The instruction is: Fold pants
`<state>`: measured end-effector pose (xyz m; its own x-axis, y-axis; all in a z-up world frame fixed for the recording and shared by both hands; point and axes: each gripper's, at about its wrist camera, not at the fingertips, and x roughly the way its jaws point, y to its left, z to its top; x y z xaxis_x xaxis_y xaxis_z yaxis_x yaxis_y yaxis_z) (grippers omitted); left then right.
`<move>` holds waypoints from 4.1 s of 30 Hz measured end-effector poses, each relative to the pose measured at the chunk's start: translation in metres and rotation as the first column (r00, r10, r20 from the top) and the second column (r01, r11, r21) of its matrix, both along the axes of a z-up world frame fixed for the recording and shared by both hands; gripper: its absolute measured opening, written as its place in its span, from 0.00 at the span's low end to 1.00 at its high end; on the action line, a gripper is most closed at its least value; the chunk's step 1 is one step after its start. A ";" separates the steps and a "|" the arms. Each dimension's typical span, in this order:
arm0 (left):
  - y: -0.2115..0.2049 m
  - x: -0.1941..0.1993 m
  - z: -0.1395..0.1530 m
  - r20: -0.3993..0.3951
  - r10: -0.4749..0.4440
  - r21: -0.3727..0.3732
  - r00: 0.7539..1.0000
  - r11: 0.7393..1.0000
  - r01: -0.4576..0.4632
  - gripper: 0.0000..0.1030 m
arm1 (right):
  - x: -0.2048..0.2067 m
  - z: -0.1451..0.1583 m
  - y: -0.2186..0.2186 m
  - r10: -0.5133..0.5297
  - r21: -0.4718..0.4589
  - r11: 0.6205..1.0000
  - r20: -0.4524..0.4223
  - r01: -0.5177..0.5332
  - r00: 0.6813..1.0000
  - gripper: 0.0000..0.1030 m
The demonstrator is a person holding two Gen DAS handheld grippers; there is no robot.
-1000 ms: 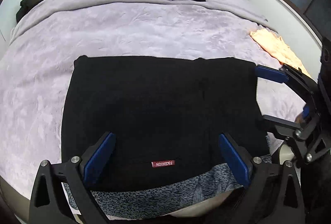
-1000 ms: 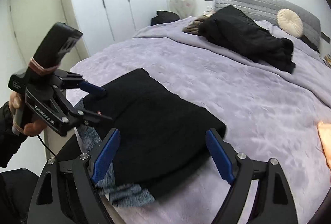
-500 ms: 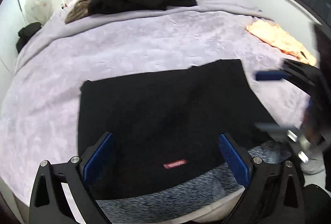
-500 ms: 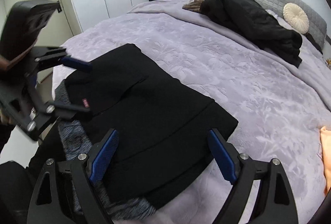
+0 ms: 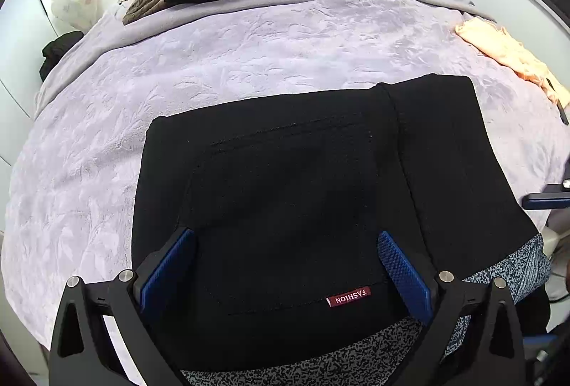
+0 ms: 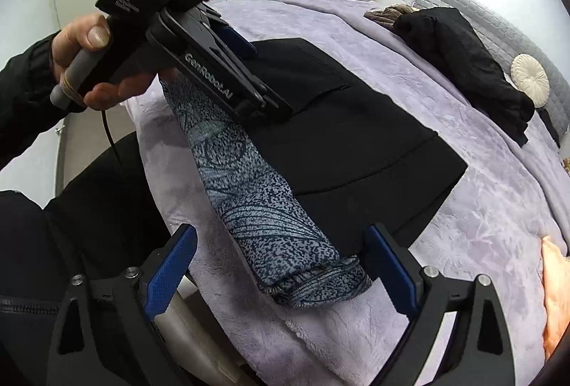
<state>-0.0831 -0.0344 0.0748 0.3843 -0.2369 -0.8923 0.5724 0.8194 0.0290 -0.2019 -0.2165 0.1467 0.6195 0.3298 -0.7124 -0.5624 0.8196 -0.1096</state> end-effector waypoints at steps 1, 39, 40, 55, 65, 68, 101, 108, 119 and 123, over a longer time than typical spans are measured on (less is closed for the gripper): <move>0.000 0.000 0.000 0.001 0.000 0.000 1.000 1.000 0.000 0.99 | -0.005 0.009 0.001 0.020 0.029 0.999 0.023 -0.021 1.000 0.94; 0.069 0.036 0.037 -0.012 0.146 -0.081 0.989 0.986 -0.147 1.00 | 0.086 0.025 -0.012 -0.130 0.221 0.961 -0.165 0.165 0.978 0.95; 0.074 0.020 0.039 0.008 0.127 -0.064 0.992 0.990 -0.126 1.00 | 0.076 0.024 -0.007 -0.132 0.206 0.965 -0.158 0.163 0.979 0.95; 0.100 -0.020 -0.007 -0.055 0.120 -0.058 0.991 0.991 -0.124 1.00 | 0.035 0.005 0.022 -0.262 -0.016 0.965 -0.160 0.263 0.952 0.94; 0.102 -0.025 -0.011 -0.066 0.123 -0.068 0.990 0.990 -0.127 1.00 | 0.051 0.004 0.026 -0.306 0.036 0.947 -0.204 0.319 0.930 0.94; 0.100 -0.027 -0.009 -0.044 0.120 -0.050 0.992 0.991 -0.122 1.00 | 0.060 0.028 0.027 -0.292 0.059 0.950 -0.174 0.306 0.940 0.95; 0.110 0.030 0.006 -0.223 -0.007 -0.204 0.975 0.978 -0.040 1.00 | 0.075 0.006 -0.100 -0.508 0.308 0.710 -0.397 0.633 0.764 1.00; 0.095 0.059 -0.034 -0.397 -0.063 -0.274 0.915 0.960 -0.053 1.00 | 0.099 -0.032 -0.087 -0.359 0.381 0.722 -0.508 0.578 0.783 1.00; 0.060 0.037 -0.039 -0.309 -0.059 -0.265 0.949 0.964 -0.026 0.94 | 0.125 -0.038 -0.039 -0.232 0.448 0.775 -0.455 0.446 0.860 0.79; 0.054 0.024 -0.030 -0.264 -0.048 -0.252 0.963 0.968 -0.020 0.88 | 0.117 -0.030 -0.045 -0.232 0.472 0.760 -0.445 0.447 0.865 0.62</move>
<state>-0.0589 0.0192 0.0447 0.1363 -0.4688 -0.8727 0.5425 0.7724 -0.3302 -0.0846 -0.2616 0.1171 0.5207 0.5390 -0.6620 -0.1453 0.8201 0.5534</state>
